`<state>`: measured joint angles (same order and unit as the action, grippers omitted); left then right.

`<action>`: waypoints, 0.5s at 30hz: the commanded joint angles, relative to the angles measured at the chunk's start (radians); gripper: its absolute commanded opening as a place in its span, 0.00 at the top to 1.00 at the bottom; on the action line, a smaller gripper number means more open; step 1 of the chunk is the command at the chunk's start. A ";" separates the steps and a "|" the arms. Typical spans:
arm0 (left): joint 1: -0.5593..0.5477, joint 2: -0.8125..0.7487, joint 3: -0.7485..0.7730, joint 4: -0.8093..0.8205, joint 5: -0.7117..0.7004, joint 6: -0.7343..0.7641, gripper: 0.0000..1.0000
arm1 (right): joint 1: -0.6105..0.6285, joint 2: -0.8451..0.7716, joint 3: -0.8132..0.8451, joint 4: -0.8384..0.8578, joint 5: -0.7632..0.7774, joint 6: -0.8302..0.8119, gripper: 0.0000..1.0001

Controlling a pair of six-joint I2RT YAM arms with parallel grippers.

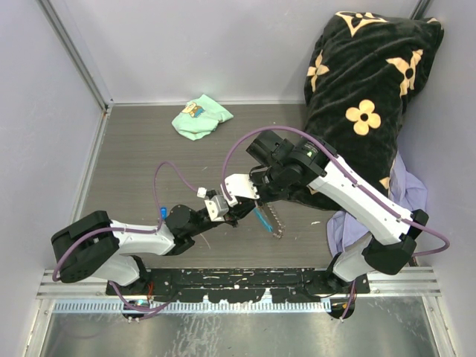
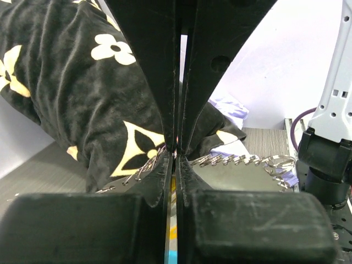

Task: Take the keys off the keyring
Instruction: Remove the key from the keyring.

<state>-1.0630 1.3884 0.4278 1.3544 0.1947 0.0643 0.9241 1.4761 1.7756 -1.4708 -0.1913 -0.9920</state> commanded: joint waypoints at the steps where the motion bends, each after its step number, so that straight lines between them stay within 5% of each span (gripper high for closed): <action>1: -0.001 0.003 0.039 0.075 0.008 0.003 1.00 | -0.001 -0.033 0.041 0.029 -0.036 -0.008 0.99; 5: -0.001 -0.005 0.028 0.075 0.005 0.000 1.00 | -0.003 -0.041 0.032 0.037 -0.039 -0.004 0.96; 15: -0.002 -0.102 -0.027 0.075 -0.083 -0.052 1.00 | -0.211 -0.120 0.017 0.059 -0.278 -0.069 0.54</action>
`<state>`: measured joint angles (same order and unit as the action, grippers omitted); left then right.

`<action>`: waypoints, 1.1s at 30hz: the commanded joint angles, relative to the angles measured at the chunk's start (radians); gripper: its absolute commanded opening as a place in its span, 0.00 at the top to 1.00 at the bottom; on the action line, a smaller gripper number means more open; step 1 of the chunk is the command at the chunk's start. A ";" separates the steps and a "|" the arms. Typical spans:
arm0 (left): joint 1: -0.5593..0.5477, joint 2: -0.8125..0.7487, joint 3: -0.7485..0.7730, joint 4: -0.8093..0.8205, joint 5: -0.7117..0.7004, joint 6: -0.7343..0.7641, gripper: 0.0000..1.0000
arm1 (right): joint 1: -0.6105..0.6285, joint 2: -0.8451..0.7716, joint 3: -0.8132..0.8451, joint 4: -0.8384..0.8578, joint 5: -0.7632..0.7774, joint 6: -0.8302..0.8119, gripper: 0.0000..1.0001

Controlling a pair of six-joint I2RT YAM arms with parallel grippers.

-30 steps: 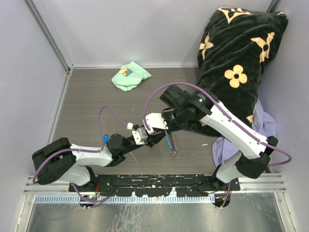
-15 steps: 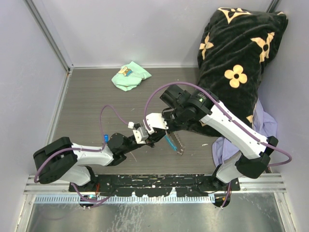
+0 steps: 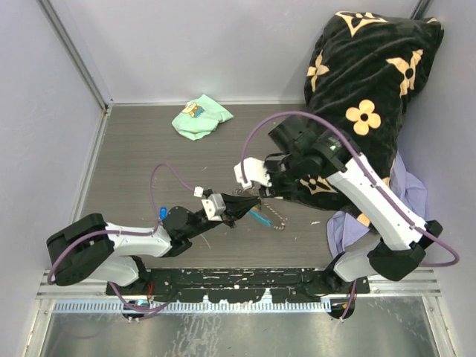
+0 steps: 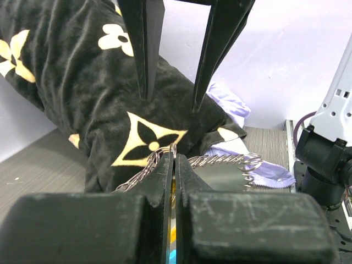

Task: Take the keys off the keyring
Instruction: Remove the key from the keyring.

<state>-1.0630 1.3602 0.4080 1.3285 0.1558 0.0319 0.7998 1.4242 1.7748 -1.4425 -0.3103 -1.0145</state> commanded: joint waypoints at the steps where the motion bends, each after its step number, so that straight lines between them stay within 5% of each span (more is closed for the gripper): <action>1: -0.002 -0.081 -0.013 0.101 -0.045 -0.023 1.00 | -0.117 -0.078 0.012 0.035 -0.183 -0.057 0.53; 11: -0.002 -0.218 -0.052 0.072 -0.019 -0.092 1.00 | -0.273 -0.255 -0.325 0.396 -0.493 -0.080 0.53; 23: -0.002 -0.387 -0.070 -0.134 -0.003 -0.117 1.00 | -0.273 -0.164 -0.312 0.369 -0.747 -0.341 0.69; 33: -0.002 -0.396 -0.061 -0.146 -0.005 -0.125 1.00 | -0.272 -0.168 -0.358 0.348 -0.853 -0.399 0.65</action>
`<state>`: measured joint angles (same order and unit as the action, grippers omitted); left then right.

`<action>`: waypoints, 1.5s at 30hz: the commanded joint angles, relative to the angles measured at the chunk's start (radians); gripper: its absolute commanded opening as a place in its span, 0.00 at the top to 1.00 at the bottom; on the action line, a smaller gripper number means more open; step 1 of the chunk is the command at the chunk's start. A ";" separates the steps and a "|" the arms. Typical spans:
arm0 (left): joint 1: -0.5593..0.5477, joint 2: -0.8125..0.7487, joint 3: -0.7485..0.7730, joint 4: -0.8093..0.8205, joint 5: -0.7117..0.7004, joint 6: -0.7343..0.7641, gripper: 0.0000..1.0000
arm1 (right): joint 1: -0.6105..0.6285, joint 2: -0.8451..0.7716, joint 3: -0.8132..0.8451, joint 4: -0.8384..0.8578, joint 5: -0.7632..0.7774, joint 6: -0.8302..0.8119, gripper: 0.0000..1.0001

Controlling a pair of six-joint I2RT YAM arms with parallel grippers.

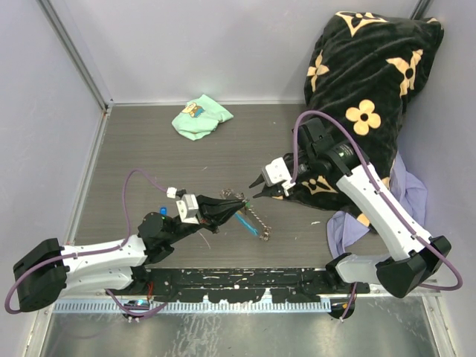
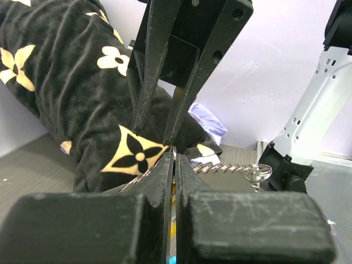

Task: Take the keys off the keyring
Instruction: Remove the key from the keyring.

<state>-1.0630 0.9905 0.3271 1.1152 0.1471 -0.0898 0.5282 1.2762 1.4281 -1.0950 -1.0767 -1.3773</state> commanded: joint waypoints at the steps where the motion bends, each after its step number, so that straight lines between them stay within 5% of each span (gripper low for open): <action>1: -0.002 -0.027 0.021 0.069 0.003 -0.005 1.00 | 0.000 -0.021 -0.018 0.000 -0.087 -0.037 0.64; 17: -0.002 0.001 0.035 0.089 -0.004 -0.032 1.00 | 0.048 -0.041 -0.080 0.065 -0.053 0.015 0.72; 31: -0.002 0.017 0.033 0.132 -0.032 -0.048 1.00 | 0.077 -0.077 -0.154 0.117 0.006 0.060 0.89; 45: -0.002 0.018 0.026 0.152 -0.030 -0.061 1.00 | 0.076 -0.080 -0.181 0.163 -0.030 0.125 0.76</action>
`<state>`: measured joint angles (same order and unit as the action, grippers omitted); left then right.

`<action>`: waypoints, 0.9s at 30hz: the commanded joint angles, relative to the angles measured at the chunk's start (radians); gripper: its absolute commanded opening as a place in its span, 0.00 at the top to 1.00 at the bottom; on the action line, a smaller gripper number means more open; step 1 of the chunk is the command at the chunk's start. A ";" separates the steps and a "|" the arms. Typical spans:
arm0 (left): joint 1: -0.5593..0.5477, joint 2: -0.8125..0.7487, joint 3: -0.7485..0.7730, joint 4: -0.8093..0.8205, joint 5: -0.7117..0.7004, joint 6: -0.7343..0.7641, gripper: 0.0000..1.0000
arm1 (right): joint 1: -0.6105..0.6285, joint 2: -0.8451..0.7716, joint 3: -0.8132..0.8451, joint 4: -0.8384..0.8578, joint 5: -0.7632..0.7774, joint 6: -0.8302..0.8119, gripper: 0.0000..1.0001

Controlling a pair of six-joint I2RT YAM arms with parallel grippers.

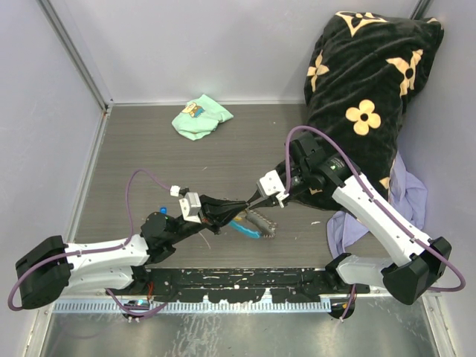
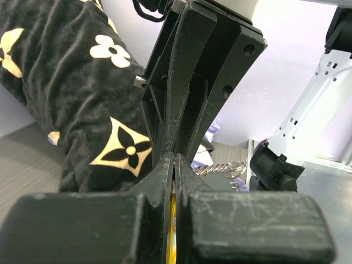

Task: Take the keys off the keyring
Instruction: Remove the key from the keyring.

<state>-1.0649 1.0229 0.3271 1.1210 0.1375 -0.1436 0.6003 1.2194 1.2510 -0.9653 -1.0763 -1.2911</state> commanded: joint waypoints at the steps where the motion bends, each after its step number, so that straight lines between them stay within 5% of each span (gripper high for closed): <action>1: 0.000 -0.015 0.027 0.146 -0.021 -0.007 1.00 | 0.004 -0.023 -0.004 0.036 -0.028 0.041 0.75; 6: -0.001 -0.014 0.025 0.146 -0.016 -0.010 1.00 | 0.006 -0.023 -0.005 0.051 -0.027 0.065 0.74; 14: 0.000 -0.016 0.016 0.140 -0.017 -0.009 1.00 | 0.003 -0.021 0.008 0.072 -0.039 0.124 0.98; 22: 0.000 -0.078 0.001 0.008 -0.010 -0.002 0.99 | -0.005 -0.016 0.047 0.053 0.011 0.165 0.99; 27: 0.000 -0.196 0.046 -0.256 -0.007 0.034 0.68 | 0.007 -0.008 0.060 0.031 0.082 0.166 0.99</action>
<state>-1.0649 0.9192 0.3241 1.0092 0.1360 -0.1421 0.6010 1.2194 1.2533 -0.9306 -1.0431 -1.1442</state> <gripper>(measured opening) 0.256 0.070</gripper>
